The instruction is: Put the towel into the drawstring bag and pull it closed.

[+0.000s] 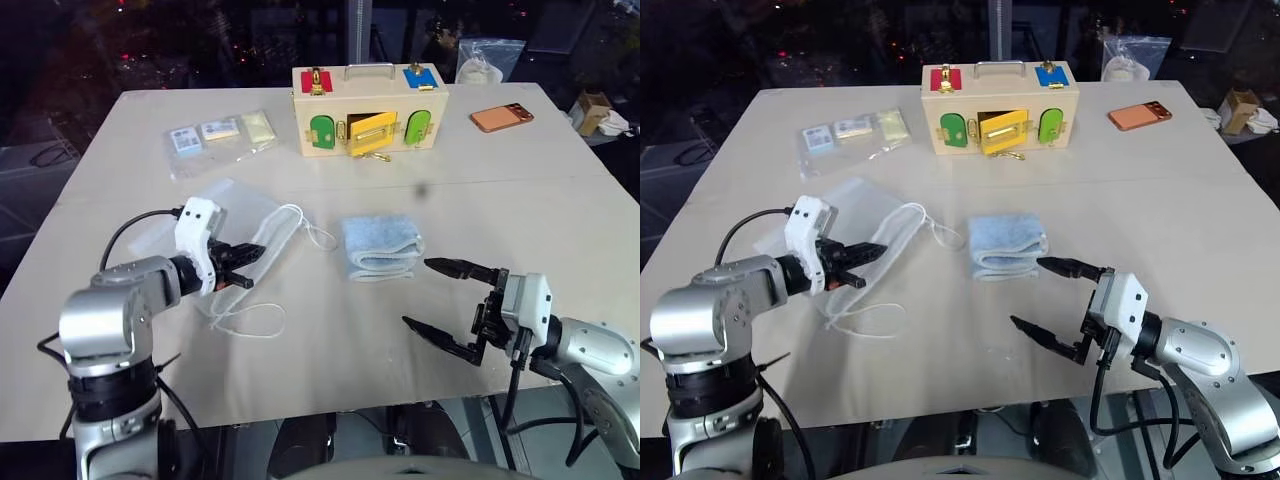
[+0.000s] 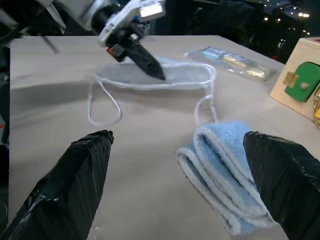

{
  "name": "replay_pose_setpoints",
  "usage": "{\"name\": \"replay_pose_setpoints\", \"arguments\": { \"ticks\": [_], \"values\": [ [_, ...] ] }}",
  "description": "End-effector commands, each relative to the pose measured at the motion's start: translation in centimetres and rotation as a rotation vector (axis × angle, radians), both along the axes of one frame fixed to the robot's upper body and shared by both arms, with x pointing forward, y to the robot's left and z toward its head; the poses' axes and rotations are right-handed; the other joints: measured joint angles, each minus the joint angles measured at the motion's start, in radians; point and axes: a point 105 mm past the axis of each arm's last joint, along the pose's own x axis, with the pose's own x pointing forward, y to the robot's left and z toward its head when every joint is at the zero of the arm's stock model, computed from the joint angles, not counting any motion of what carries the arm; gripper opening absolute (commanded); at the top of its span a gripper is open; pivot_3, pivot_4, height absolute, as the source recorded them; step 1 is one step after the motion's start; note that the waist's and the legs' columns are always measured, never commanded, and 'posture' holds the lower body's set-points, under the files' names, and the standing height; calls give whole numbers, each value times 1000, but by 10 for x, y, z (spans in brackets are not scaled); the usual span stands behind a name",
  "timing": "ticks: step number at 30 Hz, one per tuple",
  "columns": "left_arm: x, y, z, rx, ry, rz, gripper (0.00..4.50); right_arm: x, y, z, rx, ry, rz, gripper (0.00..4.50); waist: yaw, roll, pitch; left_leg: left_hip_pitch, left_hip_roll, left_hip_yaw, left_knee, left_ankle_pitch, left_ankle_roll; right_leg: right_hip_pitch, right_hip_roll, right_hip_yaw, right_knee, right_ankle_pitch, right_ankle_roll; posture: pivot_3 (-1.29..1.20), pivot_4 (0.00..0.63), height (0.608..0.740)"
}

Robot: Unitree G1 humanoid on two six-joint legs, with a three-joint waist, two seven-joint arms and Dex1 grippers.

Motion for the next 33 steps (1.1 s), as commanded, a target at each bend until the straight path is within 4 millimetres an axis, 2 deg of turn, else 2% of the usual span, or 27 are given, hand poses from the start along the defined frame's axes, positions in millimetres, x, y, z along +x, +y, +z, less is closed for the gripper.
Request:
{"name": "replay_pose_setpoints", "arguments": {
  "ticks": [1,6,10,16,20,23,26,30,33],
  "values": [
    [9,-15,5,-105,52,16,29,-1,5,9,14,-25,11,4500,2,-1,0,0,0,0,0,0,0,0,0,0,0,0,0,0,150,740],
    [30,-34,6,-122,46,33,29,29,-7,20,120,0,-198,4500,1,-2,1,0,0,-1,0,1,-1,0,0,0,1,0,0,0,150,740],
    [47,-42,11,-168,49,72,29,74,-28,24,126,200,-479,4500,2,-2,1,0,0,0,0,2,-3,0,0,1,2,3,-4,0,150,740],
    [62,-46,10,-151,34,92,29,109,-9,27,186,383,-441,4500,0,-2,1,-1,0,-1,-1,3,-5,-1,0,1,2,3,-5,0,150,740],
    [66,-56,13,-123,-4,64,29,137,3,6,165,522,-525,4500,0,-2,1,-2,0,-1,-2,3,-5,-2,0,1,2,3,-5,0,150,740],
    [66,-62,12,-142,-7,57,29,149,14,-21,71,596,-560,4500,2,-2,1,-5,0,-2,-1,4,-7,-3,-1,1,1,3,-4,0,150,740],
    [64,-65,12,-154,-7,53,29,144,29,-49,-65,643,-503,4500,2,-2,0,-14,-1,-3,2,4,-7,-10,-1,0,1,4,-3,0,150,740],
    [61,-65,14,-157,-14,51,29,129,36,-81,-249,655,-419,4500,-8,-3,-1,-13,-2,-1,2,4,-6,-10,-1,-1,1,4,-2,0,150,740],
    [60,-62,13,-145,-18,55,29,127,36,-90,-282,628,-394,4500,-17,-3,-2,-12,-1,-3,1,4,-7,-10,0,-1,2,4,-2,0,150,740]
  ]
}}
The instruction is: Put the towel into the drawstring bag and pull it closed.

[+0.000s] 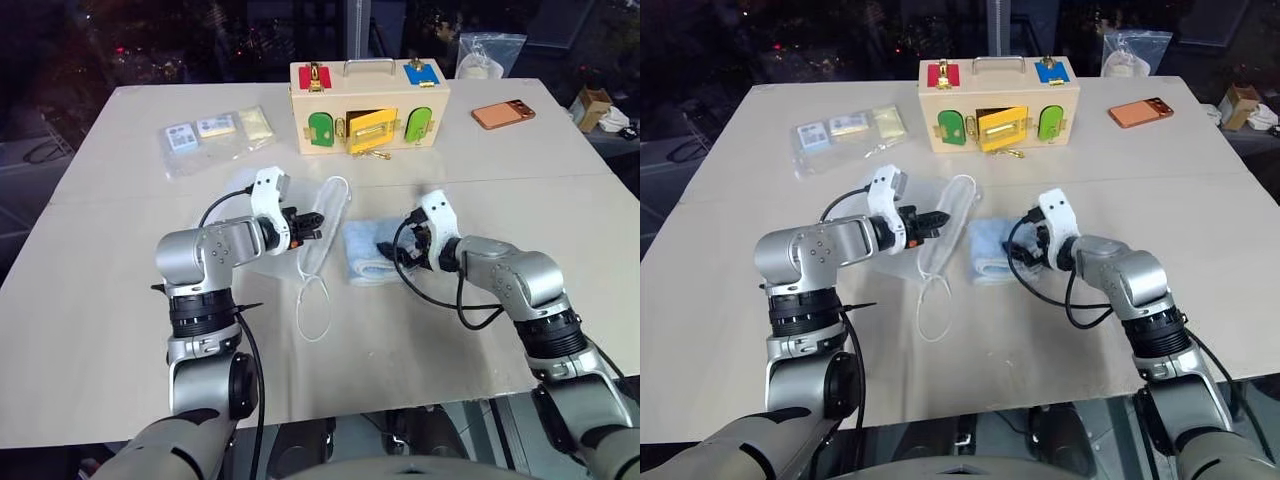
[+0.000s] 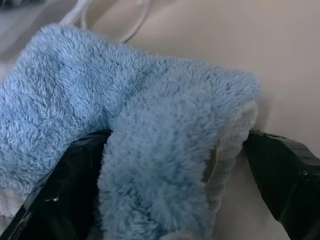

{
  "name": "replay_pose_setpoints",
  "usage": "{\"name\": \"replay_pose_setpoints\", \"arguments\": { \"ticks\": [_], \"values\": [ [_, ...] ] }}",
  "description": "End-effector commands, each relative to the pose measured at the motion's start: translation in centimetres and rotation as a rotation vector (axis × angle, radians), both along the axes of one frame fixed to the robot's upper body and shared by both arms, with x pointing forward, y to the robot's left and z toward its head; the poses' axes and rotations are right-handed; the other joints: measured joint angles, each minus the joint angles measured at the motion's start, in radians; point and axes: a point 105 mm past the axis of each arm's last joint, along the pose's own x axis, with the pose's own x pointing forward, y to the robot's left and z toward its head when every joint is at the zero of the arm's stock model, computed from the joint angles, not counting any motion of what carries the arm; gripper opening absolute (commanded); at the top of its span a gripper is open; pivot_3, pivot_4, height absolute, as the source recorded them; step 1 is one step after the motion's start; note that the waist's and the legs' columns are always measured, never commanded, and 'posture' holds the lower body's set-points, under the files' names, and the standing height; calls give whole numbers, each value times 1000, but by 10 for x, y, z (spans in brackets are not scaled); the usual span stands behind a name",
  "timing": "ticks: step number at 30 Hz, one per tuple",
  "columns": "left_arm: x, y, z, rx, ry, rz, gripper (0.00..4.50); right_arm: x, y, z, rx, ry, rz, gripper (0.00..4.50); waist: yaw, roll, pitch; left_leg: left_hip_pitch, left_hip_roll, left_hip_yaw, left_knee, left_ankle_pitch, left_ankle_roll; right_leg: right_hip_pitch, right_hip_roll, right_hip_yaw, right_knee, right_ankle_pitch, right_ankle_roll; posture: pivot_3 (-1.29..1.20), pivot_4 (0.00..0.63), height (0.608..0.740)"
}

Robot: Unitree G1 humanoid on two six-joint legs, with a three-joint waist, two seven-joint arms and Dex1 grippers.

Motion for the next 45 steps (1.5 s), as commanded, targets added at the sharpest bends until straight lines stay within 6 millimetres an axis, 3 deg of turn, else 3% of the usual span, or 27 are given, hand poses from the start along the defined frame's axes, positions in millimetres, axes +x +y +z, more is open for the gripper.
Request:
{"name": "replay_pose_setpoints", "arguments": {
  "ticks": [1,2,7,10,14,17,21,24,28,32,37,40,45],
  "values": [
    [-3,2,10,14,-54,-4,0,-15,6,-35,-51,77,84,3927,-6,0,-1,0,0,0,0,0,0,0,0,0,0,0,0,0,150,740],
    [-3,3,9,19,-53,-3,0,-15,7,-35,-47,64,98,3660,-9,0,-1,1,0,-1,0,0,0,0,0,0,0,0,0,0,150,740],
    [-5,6,9,8,-54,4,0,-18,18,-16,43,-57,139,1239,-10,0,-1,1,0,0,0,0,0,0,0,0,1,0,0,0,150,740],
    [-5,6,6,47,-65,-12,0,-27,18,25,225,-243,186,59,-8,0,-1,0,0,0,0,0,0,0,0,0,1,0,0,0,150,740],
    [-7,-1,10,35,-75,-56,0,-68,22,72,502,-290,380,9,-7,0,0,-1,0,0,0,0,0,0,0,0,0,0,0,0,150,740],
    [-12,-9,14,9,-82,-114,0,-72,30,84,581,-290,425,9,-11,0,0,0,0,0,0,0,0,0,0,-1,0,0,0,0,150,740],
    [-24,-23,28,-61,-118,-214,0,-43,45,45,356,-274,358,9,-12,0,0,1,1,-1,0,0,0,0,1,-1,1,0,0,0,150,740],
    [-32,-27,37,-99,-146,-259,0,-26,51,27,310,-260,305,9,-9,0,0,1,0,-1,0,1,-1,0,1,-1,1,0,0,0,150,740],
    [-40,-28,43,-131,-154,-294,0,-12,57,16,226,-305,305,9,-11,0,0,0,0,0,1,1,-1,0,0,0,0,0,0,0,150,740],
    [-43,-27,41,-107,-152,-285,0,-13,69,11,87,-380,393,9,-11,0,0,0,0,0,0,1,-1,0,0,0,0,0,0,0,150,740],
    [-40,-21,41,-70,-163,-254,0,5,55,-7,34,-281,222,9,-11,0,0,0,0,-1,0,1,-2,0,0,0,1,0,0,0,150,740],
    [-50,-16,31,101,-201,-318,0,8,55,1,282,-87,75,9,-13,0,0,1,0,-1,0,2,-3,0,0,0,2,0,0,0,150,740],
    [-59,-9,25,129,-162,-366,0,11,56,36,632,98,-41,9,-8,1,1,0,1,-4,-1,3,-5,0,-1,-1,2,0,-1,0,150,740]
  ]
}}
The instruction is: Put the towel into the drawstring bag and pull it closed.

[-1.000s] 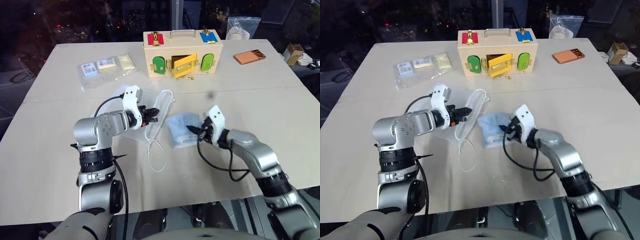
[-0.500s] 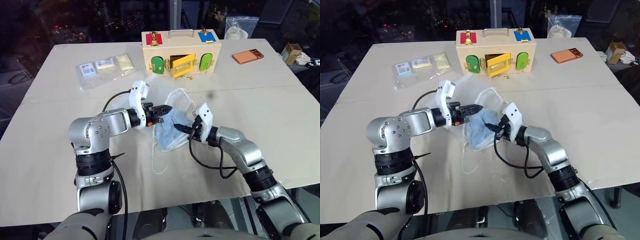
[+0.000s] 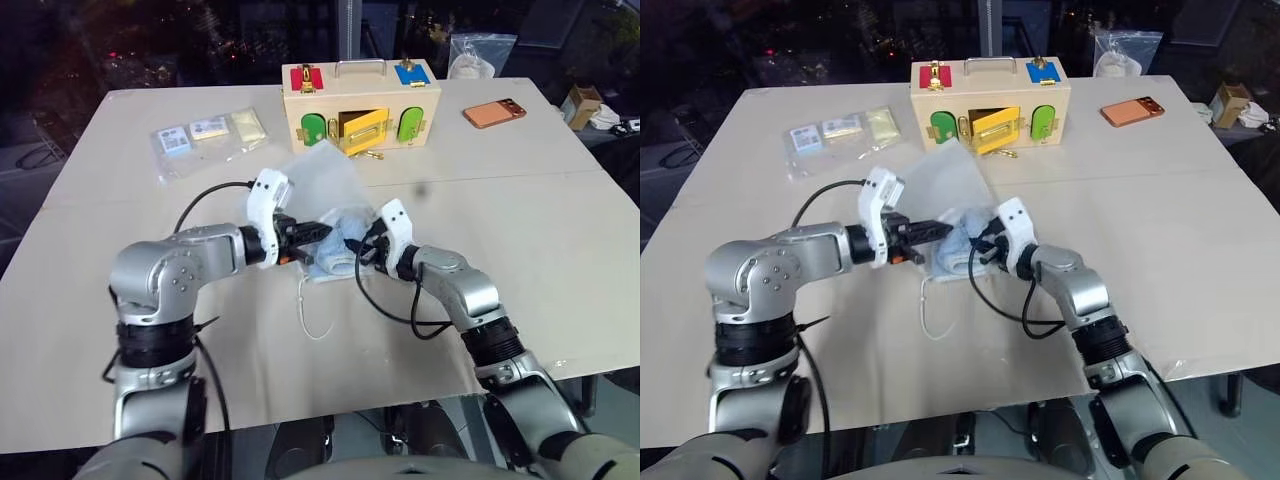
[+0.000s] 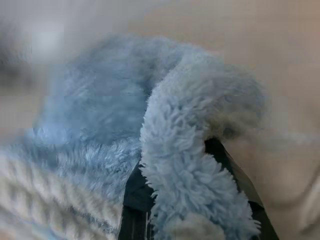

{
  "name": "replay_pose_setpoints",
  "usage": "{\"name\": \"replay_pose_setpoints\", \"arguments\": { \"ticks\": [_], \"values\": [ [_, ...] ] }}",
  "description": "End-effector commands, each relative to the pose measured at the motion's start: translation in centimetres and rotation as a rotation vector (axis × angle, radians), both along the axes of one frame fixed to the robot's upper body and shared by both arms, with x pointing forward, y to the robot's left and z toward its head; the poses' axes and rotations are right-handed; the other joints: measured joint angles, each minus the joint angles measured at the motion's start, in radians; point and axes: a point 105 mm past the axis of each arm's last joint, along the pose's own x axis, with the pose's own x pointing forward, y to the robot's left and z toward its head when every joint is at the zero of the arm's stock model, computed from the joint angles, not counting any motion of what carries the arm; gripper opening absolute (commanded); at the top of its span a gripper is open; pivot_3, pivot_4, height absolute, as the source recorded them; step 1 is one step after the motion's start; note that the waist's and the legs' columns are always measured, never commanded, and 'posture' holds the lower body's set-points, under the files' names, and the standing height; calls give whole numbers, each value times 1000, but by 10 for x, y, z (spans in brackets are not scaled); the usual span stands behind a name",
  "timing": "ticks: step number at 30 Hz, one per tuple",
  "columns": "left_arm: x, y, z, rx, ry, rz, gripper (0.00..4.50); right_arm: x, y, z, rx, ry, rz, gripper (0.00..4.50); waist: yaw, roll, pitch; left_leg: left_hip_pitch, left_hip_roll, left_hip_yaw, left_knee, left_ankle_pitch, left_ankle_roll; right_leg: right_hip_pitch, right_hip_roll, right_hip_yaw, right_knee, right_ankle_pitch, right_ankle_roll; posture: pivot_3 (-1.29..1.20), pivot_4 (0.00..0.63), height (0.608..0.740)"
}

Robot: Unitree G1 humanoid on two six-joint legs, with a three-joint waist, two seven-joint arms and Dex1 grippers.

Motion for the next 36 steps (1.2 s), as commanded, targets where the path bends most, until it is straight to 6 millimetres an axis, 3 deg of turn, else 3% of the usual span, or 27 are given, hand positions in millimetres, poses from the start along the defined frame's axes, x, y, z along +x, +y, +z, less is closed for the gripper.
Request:
{"name": "replay_pose_setpoints", "arguments": {
  "ticks": [1,6,12,16,21,25,26,30,32,36],
  "values": [
    [-7,-9,15,-24,-36,-74,0,5,-3,38,195,56,-44,9,1,1,0,0,0,0,0,0,0,0,0,0,0,0,0,0,150,740],
    [-4,-25,32,-139,-5,-109,0,-4,19,63,377,142,45,9,-1,1,0,-1,-1,-1,0,0,0,0,0,0,-1,0,0,0,150,740],
    [-8,-35,41,-234,88,-154,0,-28,38,55,359,180,155,9,-6,1,0,-1,-1,1,-1,0,0,-1,1,1,-1,0,0,0,150,740],
    [-3,-24,42,-313,151,-118,0,-45,25,53,347,172,189,9,-6,1,0,-1,-1,0,-2,0,0,-1,1,1,-2,0,1,0,150,740],
    [-18,2,9,-141,205,-42,0,-27,-5,29,342,247,-9,9,-8,1,0,0,-1,1,-2,0,1,-1,1,2,0,0,1,0,150,740],
    [-19,5,-1,-77,197,-24,0,-30,1,19,194,147,32,9,-3,1,0,-1,-1,0,-2,0,0,-1,1,1,0,0,0,0,150,740],
    [-18,1,-2,-89,195,-29,0,-31,5,17,189,140,40,1025,-4,1,0,-1,-2,0,-2,0,1,-1,1,1,-1,0,0,0,150,740],
    [-13,-9,5,-144,172,-39,0,-37,11,10,92,108,83,2751,-4,1,0,0,-2,1,-1,0,1,-1,1,2,-1,0,0,0,150,740],
    [-10,-8,9,-164,171,-31,0,-40,5,13,78,91,101,3090,-3,1,0,-1,-1,1,-1,0,0,-1,1,2,-1,0,0,0,150,740],
    [-7,-7,13,-183,177,-26,0,-47,-11,17,32,60,120,3090,-2,1,0,-1,-2,1,-1,0,1,-1,1,2,-1,0,0,0,150,740]
  ]
}}
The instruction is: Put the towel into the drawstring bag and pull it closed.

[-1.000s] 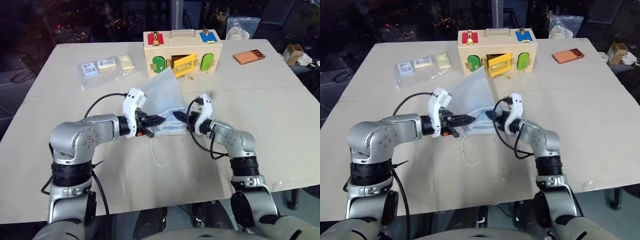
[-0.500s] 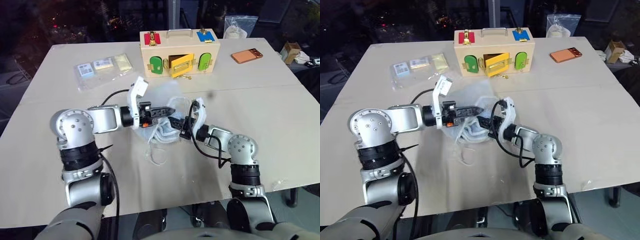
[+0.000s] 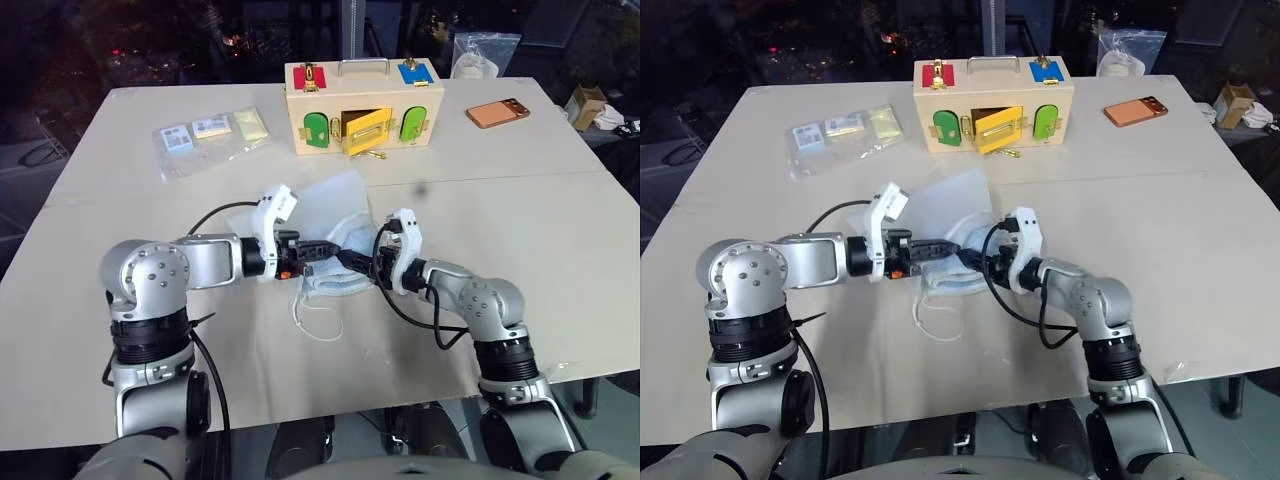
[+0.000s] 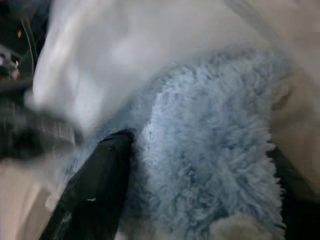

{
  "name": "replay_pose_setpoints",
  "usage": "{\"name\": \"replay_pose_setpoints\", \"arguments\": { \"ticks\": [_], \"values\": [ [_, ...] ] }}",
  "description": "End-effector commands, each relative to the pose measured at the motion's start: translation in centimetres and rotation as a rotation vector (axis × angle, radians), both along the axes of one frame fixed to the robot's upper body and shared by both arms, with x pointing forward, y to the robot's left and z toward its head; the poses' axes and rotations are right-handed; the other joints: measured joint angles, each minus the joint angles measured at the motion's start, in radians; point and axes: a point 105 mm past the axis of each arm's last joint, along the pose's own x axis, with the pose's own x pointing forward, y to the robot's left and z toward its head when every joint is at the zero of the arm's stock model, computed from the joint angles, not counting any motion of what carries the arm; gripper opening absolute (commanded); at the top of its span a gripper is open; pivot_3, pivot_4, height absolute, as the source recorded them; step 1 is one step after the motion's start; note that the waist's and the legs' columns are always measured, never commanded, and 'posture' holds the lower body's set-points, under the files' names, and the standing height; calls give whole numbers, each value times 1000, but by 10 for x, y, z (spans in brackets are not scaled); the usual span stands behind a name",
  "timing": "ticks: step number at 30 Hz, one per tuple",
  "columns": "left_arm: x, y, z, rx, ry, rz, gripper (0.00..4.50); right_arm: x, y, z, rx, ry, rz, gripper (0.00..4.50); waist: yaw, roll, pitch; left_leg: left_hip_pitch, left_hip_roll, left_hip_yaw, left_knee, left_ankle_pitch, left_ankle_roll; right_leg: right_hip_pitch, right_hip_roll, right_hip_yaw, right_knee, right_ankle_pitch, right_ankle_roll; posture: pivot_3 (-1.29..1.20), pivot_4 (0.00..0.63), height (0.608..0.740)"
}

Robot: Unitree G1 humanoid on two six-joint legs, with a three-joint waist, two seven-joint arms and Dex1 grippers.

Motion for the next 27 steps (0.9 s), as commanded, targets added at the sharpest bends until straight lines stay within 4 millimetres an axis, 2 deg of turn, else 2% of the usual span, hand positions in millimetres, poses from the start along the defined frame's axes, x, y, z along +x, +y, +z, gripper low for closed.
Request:
{"name": "replay_pose_setpoints", "arguments": {
  "ticks": [1,5,8,9,10,11,12,13,15,17,19,22,24,27],
  "values": [
    [4,2,10,-29,-22,10,0,-11,-7,13,-9,-61,52,3090,0,0,0,0,0,0,0,0,0,0,0,0,0,0,0,0,150,740],
    [5,2,10,-25,-13,9,0,-22,-7,3,-52,-42,92,3090,-1,0,0,0,0,0,0,0,0,0,0,0,0,0,0,0,150,740],
    [3,2,9,-24,-2,-3,0,-21,6,-7,-50,-29,84,3090,-4,0,0,0,0,0,0,0,0,0,1,0,0,0,0,0,150,740],
    [3,2,9,-21,-2,-6,0,-14,11,-9,-40,-38,49,2534,-5,0,0,1,1,0,0,0,0,0,1,0,0,0,0,0,150,740],
    [3,2,9,-22,3,-8,0,-11,16,-10,-22,-56,37,2254,-5,0,0,1,1,0,0,0,0,0,2,0,0,0,0,0,150,740],
    [3,2,10,-22,-6,-5,0,-8,22,-9,32,-69,27,1717,-5,0,0,1,1,0,0,0,0,0,3,0,0,0,0,0,150,740],
    [4,3,12,-26,-15,-1,0,-5,25,-7,79,-84,15,1362,-4,0,0,1,1,0,0,0,0,0,3,0,0,0,0,0,150,740],
    [5,4,14,-38,-23,11,0,-3,27,-5,120,-93,5,776,-4,0,0,1,1,0,0,0,0,0,3,0,0,0,0,0,150,740],
    [5,8,14,-3,-32,13,0,-2,29,-3,202,-93,7,41,-3,-1,0,1,2,-1,0,0,0,0,3,0,0,0,0,0,150,740],
    [-2,13,13,9,1,-22,0,0,25,22,396,-85,2,12,-4,-1,0,1,1,0,0,0,0,0,3,0,0,0,0,0,150,740],
    [-7,16,13,-1,27,-50,0,-1,20,41,520,-89,14,12,-3,-1,0,1,1,1,0,0,0,0,3,1,0,0,0,0,150,740],
    [-13,14,23,-89,61,-118,0,-7,16,54,562,-106,51,12,1,0,0,0,1,-1,0,0,0,0,1,1,0,0,0,0,150,740],
    [-17,6,50,-219,77,-227,0,-13,10,71,597,-133,74,12,3,0,1,-1,1,-3,0,0,0,0,0,0,0,0,0,0,150,740],
    [-15,0,81,-289,70,-288,0,-25,-4,96,616,-191,112,12,5,-1,1,-2,0,-5,1,0,0,0,-1,-2,0,0,0,0,150,740]
  ]
}}
